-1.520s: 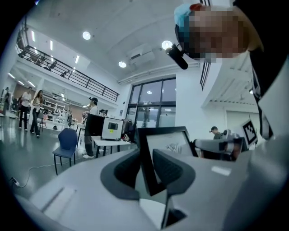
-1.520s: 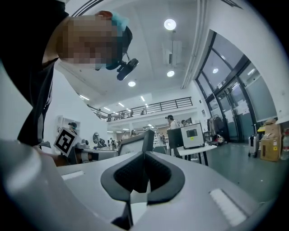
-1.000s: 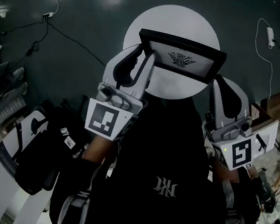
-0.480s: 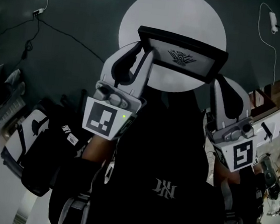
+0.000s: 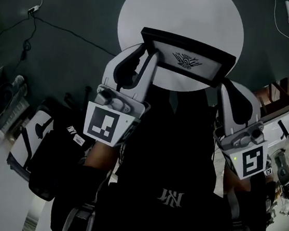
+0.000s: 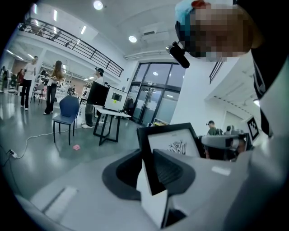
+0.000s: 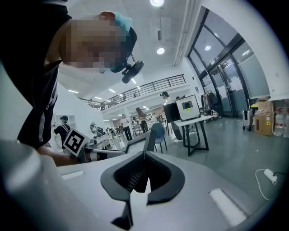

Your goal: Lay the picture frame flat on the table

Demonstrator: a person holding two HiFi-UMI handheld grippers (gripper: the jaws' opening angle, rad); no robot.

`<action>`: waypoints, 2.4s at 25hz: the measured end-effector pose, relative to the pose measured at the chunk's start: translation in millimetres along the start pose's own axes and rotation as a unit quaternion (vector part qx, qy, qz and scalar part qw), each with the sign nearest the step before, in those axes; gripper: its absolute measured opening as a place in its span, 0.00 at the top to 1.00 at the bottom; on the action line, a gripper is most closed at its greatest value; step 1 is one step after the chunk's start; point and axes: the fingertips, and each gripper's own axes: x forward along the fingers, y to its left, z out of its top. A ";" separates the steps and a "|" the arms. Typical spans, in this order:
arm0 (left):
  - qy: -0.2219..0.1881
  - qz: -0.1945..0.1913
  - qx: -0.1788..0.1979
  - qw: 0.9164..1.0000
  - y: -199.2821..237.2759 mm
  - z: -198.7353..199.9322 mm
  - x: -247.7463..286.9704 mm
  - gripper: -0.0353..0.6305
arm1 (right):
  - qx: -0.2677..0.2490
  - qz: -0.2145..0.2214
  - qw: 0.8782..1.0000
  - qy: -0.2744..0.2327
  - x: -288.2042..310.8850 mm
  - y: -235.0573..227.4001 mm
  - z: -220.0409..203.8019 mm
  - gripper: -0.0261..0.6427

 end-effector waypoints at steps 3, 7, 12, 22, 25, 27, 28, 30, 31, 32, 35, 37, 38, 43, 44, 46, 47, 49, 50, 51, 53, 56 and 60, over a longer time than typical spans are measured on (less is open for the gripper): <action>0.013 0.001 -0.008 1.000 4.6 -15.6 7.0 0.83 | 0.008 0.004 1.000 0.009 3.9 -3.8 -14.2 0.95; 0.031 0.005 -0.017 0.999 12.4 -35.9 17.1 0.83 | 0.020 0.009 0.999 0.025 12.1 -12.3 -36.1 0.95; 0.048 0.011 -0.021 0.999 21.0 -60.0 24.6 0.83 | 0.034 0.015 0.998 0.045 21.5 -19.7 -63.8 0.95; 0.082 0.027 -0.032 0.996 44.4 -116.7 34.3 0.83 | 0.059 0.030 0.995 0.075 43.4 -26.3 -121.0 0.95; 0.092 0.031 -0.035 0.995 56.0 -139.7 44.2 0.83 | 0.065 0.034 0.994 0.084 55.2 -33.5 -145.8 0.95; 0.098 0.035 -0.036 0.994 64.0 -155.5 52.9 0.83 | 0.070 0.035 0.993 0.089 64.0 -40.7 -164.3 0.95; 0.101 0.036 -0.036 0.994 67.5 -162.5 57.1 0.83 | 0.073 0.036 0.992 0.092 68.3 -44.6 -172.8 0.95; 0.108 0.038 -0.035 0.993 73.0 -173.7 63.9 0.83 | 0.079 0.037 0.992 0.097 75.2 -51.3 -186.1 0.95; 0.110 0.039 -0.035 0.993 74.0 -176.3 64.9 0.83 | 0.080 0.037 0.991 0.099 76.6 -52.6 -189.0 0.95; 0.112 0.039 -0.035 0.992 73.9 -176.8 64.5 0.83 | 0.081 0.038 0.991 0.101 76.6 -52.7 -189.6 0.95; 0.113 0.040 -0.036 0.992 73.6 -176.1 63.8 0.83 | 0.082 0.040 0.990 0.105 75.7 -51.8 -189.9 0.95; 0.110 0.042 -0.037 0.992 75.1 -176.2 66.6 0.83 | 0.084 0.040 0.990 0.108 77.2 -53.0 -192.4 0.95; 0.110 0.042 -0.037 0.992 75.6 -177.0 67.6 0.83 | 0.085 0.039 0.990 0.109 78.1 -53.8 -193.7 0.95; 0.091 0.044 -0.027 0.995 76.8 -168.8 73.8 0.82 | 0.092 0.038 0.988 0.121 79.1 -55.8 -198.8 0.95; 0.099 0.043 -0.025 0.994 76.2 -172.0 72.1 0.82 | 0.096 0.037 0.987 0.123 79.3 -55.9 -199.8 0.95; 0.130 0.041 -0.030 0.990 75.9 -185.4 67.6 0.83 | 0.115 0.036 0.985 0.122 81.2 -56.2 -202.9 0.95; 0.134 0.043 -0.032 0.989 76.7 -189.3 68.3 0.83 | 0.124 0.036 0.984 0.122 82.4 -56.9 -206.0 0.95; 0.128 0.049 -0.034 0.990 79.8 -191.6 74.6 0.83 | 0.126 0.035 0.983 0.128 84.2 -59.6 -215.6 0.95; 0.126 0.051 -0.034 0.990 81.4 -193.3 77.5 0.83 | 0.127 0.035 0.982 0.132 85.5 -61.3 -220.4 0.95; 0.129 0.052 -0.032 0.990 82.2 -196.0 78.9 0.83 | 0.130 0.034 0.982 0.136 86.6 -62.8 -224.2 0.95; 0.133 0.052 -0.027 0.989 81.3 -198.0 78.4 0.83 | 0.134 0.033 0.980 0.146 85.8 -63.4 -228.6 0.95; 0.149 0.052 -0.018 0.987 81.0 -203.7 76.0 0.83 | 0.135 0.028 0.977 0.162 86.6 -64.3 -234.1 0.95; 0.164 0.056 -0.016 0.985 94.9 -211.8 86.3 0.83 | 0.146 0.024 0.971 0.186 103.8 -72.6 -248.6 0.95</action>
